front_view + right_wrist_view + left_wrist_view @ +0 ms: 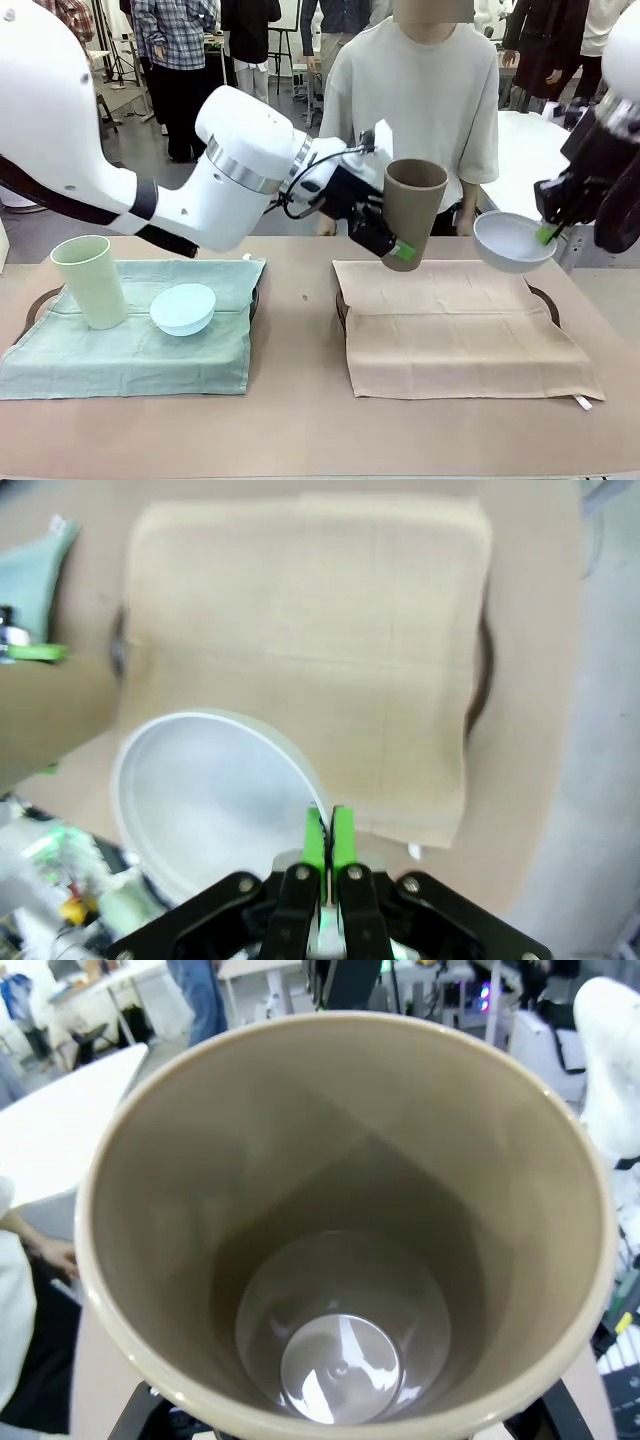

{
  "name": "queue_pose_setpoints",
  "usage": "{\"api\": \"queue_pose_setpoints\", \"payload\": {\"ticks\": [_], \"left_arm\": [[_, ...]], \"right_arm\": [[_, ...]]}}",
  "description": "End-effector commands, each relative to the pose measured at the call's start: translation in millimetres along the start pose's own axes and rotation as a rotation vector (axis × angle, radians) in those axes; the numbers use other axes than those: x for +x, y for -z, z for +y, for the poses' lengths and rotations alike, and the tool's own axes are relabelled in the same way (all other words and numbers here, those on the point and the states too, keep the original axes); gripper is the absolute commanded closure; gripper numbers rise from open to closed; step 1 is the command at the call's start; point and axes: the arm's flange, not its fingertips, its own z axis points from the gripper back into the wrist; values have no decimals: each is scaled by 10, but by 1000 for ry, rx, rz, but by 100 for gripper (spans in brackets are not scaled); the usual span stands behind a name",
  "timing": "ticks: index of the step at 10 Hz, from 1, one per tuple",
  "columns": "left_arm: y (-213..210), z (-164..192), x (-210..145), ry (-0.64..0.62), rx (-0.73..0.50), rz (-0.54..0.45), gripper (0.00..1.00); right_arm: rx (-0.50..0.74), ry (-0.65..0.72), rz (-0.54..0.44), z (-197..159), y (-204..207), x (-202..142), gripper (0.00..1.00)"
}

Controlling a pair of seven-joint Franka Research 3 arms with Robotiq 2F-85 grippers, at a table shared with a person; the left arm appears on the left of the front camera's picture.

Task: Set up a tray with a mat and arrange the tableware.
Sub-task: Place the Picnic Bowl and Reusable plastic cup back onto the Handle tray in front of the human's position.

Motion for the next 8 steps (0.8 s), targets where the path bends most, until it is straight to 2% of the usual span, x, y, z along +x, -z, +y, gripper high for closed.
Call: {"api": "queue_pose_setpoints", "payload": {"ticks": [1,3,6,8], "left_arm": [[48,61,-258,6,-16,-76,18],[207,119,-481,2,-31,-98,18],[524,199,-716,16,-56,-80,18],[633,221,-764,-10,-64,-98,18]], "right_arm": [[-4,-27,0,-150,324,102,96],[-20,-36,4,-227,635,151,96],[-31,-55,-14,-226,1040,272,96],[-30,-50,-2,-201,1142,284,96]]}}
